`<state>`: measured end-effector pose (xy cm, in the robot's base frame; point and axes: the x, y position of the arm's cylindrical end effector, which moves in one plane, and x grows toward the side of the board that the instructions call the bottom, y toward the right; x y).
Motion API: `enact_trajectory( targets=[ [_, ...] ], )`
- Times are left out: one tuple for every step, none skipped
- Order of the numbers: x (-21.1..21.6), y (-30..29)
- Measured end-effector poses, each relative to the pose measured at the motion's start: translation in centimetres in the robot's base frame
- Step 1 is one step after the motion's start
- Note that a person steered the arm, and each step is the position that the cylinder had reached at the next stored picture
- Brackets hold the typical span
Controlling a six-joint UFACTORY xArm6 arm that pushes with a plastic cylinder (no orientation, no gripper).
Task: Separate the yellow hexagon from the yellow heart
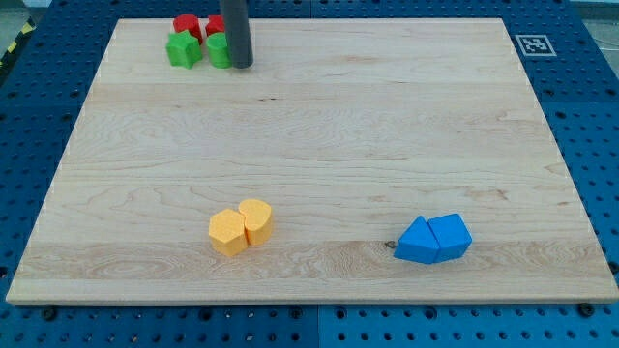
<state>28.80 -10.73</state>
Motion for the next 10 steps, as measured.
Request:
enact_trajectory(
  targets=[
    [0.8, 0.2],
    [4.7, 2.2],
    [12.1, 3.6],
    [19.7, 5.3],
    [22.0, 5.1],
    [17.8, 4.9],
    [18.9, 0.3],
    [23.8, -2.8],
    [28.1, -1.4],
    [31.7, 3.6]
  ],
)
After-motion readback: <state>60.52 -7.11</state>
